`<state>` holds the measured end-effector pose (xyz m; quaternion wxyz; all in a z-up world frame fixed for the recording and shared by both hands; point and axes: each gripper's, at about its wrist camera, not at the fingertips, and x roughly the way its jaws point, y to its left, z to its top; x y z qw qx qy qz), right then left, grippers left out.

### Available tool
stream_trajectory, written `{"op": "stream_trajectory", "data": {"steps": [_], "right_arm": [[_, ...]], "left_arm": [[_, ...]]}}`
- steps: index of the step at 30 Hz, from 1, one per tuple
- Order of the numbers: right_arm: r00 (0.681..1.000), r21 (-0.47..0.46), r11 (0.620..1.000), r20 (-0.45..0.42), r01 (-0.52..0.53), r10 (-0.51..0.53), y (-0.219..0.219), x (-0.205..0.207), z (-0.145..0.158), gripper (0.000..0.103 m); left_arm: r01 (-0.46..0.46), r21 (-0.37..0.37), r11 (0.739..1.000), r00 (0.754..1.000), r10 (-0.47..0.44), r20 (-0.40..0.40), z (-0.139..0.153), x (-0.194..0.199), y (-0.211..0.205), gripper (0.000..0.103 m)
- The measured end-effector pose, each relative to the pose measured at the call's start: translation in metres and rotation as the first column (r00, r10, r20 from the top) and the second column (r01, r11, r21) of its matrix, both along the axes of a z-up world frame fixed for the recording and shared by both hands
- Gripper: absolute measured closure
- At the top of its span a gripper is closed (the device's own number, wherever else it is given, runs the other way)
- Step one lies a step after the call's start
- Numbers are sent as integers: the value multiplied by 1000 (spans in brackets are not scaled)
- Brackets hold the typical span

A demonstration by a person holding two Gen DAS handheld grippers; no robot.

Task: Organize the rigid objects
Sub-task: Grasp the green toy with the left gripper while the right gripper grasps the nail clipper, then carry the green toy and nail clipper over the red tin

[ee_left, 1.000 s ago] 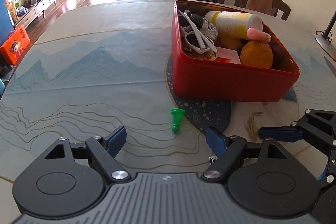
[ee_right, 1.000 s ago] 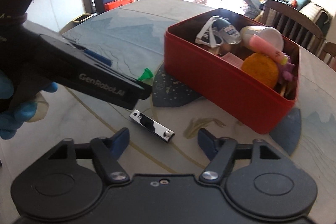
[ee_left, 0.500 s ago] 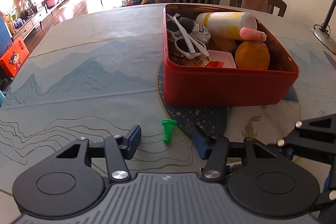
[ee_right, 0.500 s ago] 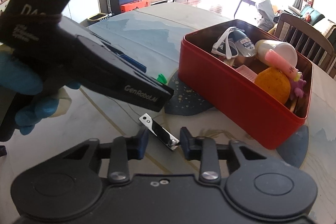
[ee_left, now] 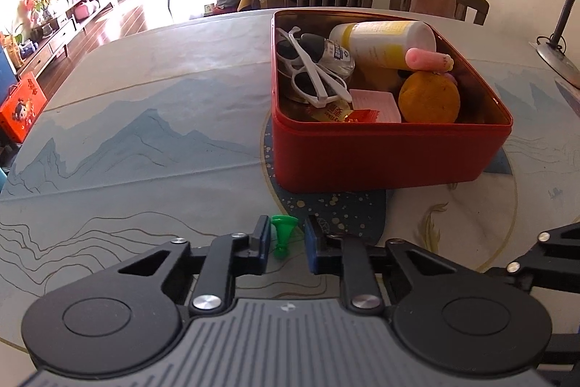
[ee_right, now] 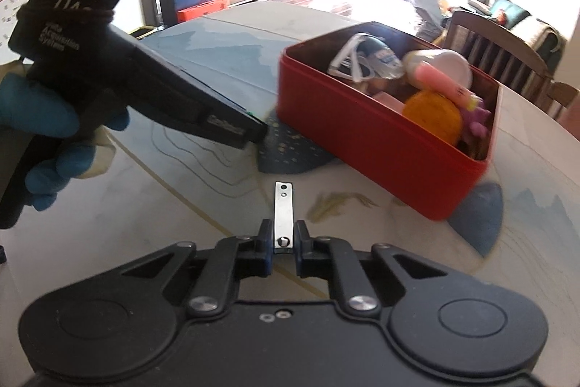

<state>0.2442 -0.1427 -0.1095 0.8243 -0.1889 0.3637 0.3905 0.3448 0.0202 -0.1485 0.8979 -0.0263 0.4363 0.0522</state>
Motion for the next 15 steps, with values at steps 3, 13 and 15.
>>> {"op": "stream_trajectory", "data": {"steps": [3,13,15], "right_arm": [[999,11,999,-12,50,-50,-9,0,0,93],[979,82,978,-77,193,-186,-33,-3,8,93],[976,96,973,-85,211,-203,-37,-6,12,93]], "left_arm": [[-4,-4,1000,1000,4,2,0,-1,1,88],[-7,-21,1000,1000,7,-1,4,-11,-4,88],[-13,-36,999,1000,13,-3,6,-15,-4,88]]}}
